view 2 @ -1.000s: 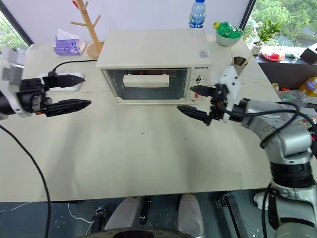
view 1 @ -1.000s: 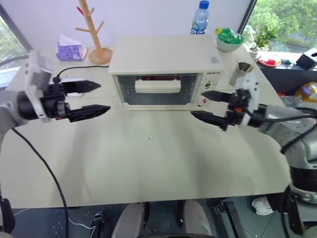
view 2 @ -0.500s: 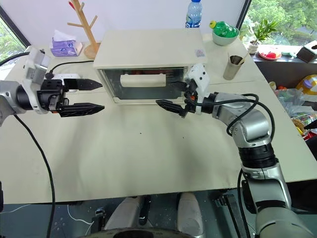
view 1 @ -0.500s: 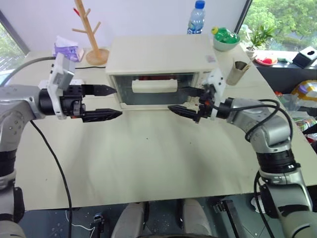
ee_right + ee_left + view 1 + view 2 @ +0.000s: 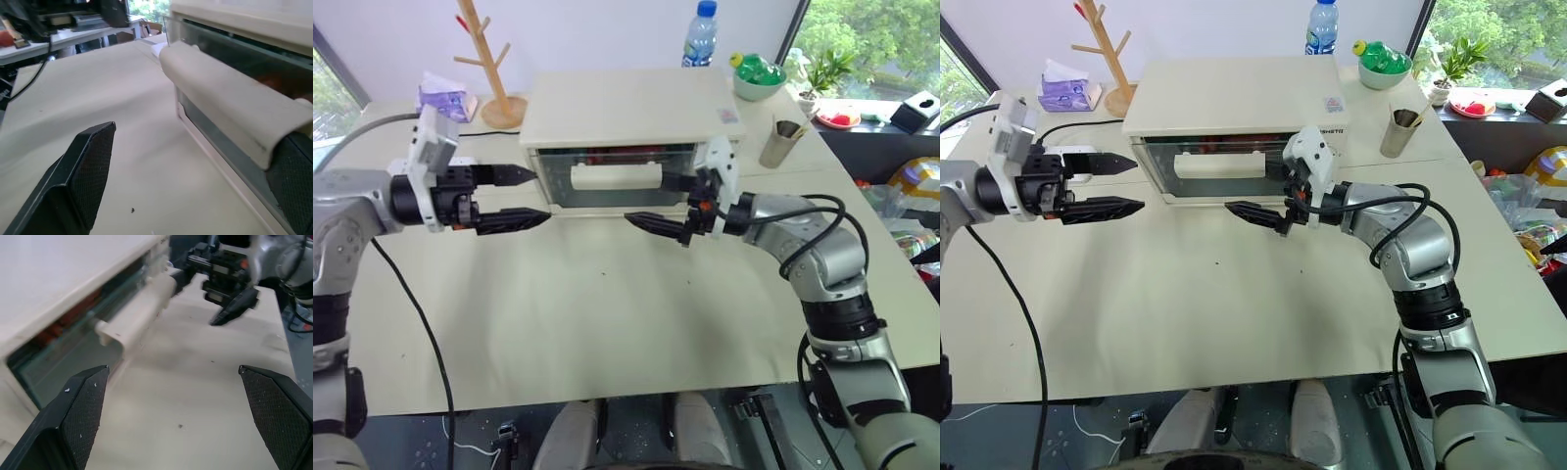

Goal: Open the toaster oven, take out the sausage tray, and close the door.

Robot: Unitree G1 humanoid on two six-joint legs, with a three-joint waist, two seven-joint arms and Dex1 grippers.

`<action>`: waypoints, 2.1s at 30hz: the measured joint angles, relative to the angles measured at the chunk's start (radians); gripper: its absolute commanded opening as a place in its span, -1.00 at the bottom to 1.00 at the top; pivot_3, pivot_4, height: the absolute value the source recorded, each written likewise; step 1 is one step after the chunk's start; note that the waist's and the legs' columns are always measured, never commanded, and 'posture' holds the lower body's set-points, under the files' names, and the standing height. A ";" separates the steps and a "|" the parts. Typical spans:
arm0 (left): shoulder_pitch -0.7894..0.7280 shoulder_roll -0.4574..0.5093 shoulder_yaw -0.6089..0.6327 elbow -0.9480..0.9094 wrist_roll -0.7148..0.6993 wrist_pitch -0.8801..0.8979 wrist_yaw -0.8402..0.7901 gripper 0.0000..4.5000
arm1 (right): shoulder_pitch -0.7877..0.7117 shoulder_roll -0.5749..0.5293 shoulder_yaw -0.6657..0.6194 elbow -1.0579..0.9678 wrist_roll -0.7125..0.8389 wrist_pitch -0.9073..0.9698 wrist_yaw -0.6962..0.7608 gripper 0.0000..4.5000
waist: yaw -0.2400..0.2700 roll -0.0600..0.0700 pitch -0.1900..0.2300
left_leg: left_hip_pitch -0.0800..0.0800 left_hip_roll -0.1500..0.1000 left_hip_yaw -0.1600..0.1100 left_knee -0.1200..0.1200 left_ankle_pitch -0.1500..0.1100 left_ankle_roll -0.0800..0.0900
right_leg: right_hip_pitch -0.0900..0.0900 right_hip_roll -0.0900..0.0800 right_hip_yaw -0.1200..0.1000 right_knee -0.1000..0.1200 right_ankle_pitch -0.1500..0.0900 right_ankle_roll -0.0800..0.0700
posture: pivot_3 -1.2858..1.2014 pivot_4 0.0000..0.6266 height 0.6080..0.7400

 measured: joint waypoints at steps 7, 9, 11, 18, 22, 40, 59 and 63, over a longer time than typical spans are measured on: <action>-0.106 -0.064 -0.027 0.072 0.022 -0.007 -0.001 1.00 | 0.079 -0.002 -0.003 -0.094 0.015 0.043 -0.004 1.00 | 0.001 0.000 0.000 | 0.000 0.000 0.000 0.000 0.000 0.000 | 0.000 0.000 0.000 0.000 0.000 0.000 | 0.03 -0.52 0.94; -0.134 -0.087 -0.041 0.102 0.031 -0.007 -0.001 1.00 | 0.108 -0.003 -0.002 -0.124 0.025 0.062 -0.007 1.00 | -0.001 0.000 0.000 | 0.000 0.000 0.001 0.000 0.000 0.000 | 0.000 0.000 0.000 0.000 0.000 0.000 | 0.03 -0.52 0.94; -0.161 -0.108 -0.058 0.134 0.051 -0.014 -0.002 1.00 | 0.141 -0.004 -0.002 -0.155 0.035 0.076 -0.013 1.00 | -0.001 0.000 0.000 | 0.000 0.000 0.001 0.000 0.000 0.000 | 0.000 0.000 0.000 0.000 0.000 0.000 | 0.03 -0.52 0.94; -0.224 -0.179 -0.126 0.239 0.150 -0.105 -0.017 1.00 | 0.208 -0.007 -0.005 -0.227 0.053 0.107 -0.037 1.00 | 0.004 0.000 0.000 | 0.000 0.000 0.001 0.001 0.000 0.000 | 0.000 0.000 0.000 0.000 0.000 0.000 | 0.03 -0.52 0.94; -0.228 -0.210 -0.178 0.287 0.230 -0.210 -0.040 0.76 | 0.230 -0.004 -0.009 -0.239 0.069 0.118 -0.057 1.00 | 0.007 -0.001 0.000 | 0.000 -0.001 0.001 0.001 0.000 0.000 | 0.000 0.000 0.000 0.000 0.000 0.000 | 0.03 -0.52 0.94; -0.246 -0.250 -0.193 0.392 0.321 -0.283 -0.069 -0.98 | 0.244 -0.007 -0.011 -0.252 0.070 0.102 -0.080 1.00 | 0.007 -0.001 0.000 | -0.001 -0.001 0.001 0.002 0.000 0.000 | 0.000 0.000 0.000 0.000 0.000 0.001 | 0.03 -0.52 0.94; -0.231 -0.305 -0.199 0.508 0.402 -0.363 -0.094 -0.98 | 0.275 -0.142 -0.004 -0.251 0.017 0.144 -0.100 1.00 | 0.007 -0.002 -0.001 | -0.001 -0.001 0.001 0.003 0.000 0.001 | 0.001 -0.001 0.000 0.000 0.001 0.002 | 0.03 -0.52 0.94; -0.233 -0.312 -0.198 0.509 0.401 -0.362 -0.101 -0.98 | 0.339 -0.215 -0.044 -0.287 0.042 0.164 -0.072 1.00 | 0.008 -0.002 -0.001 | -0.001 -0.001 0.001 0.003 0.000 0.001 | 0.001 -0.001 0.000 0.000 0.001 0.002 | 0.03 -0.52 0.94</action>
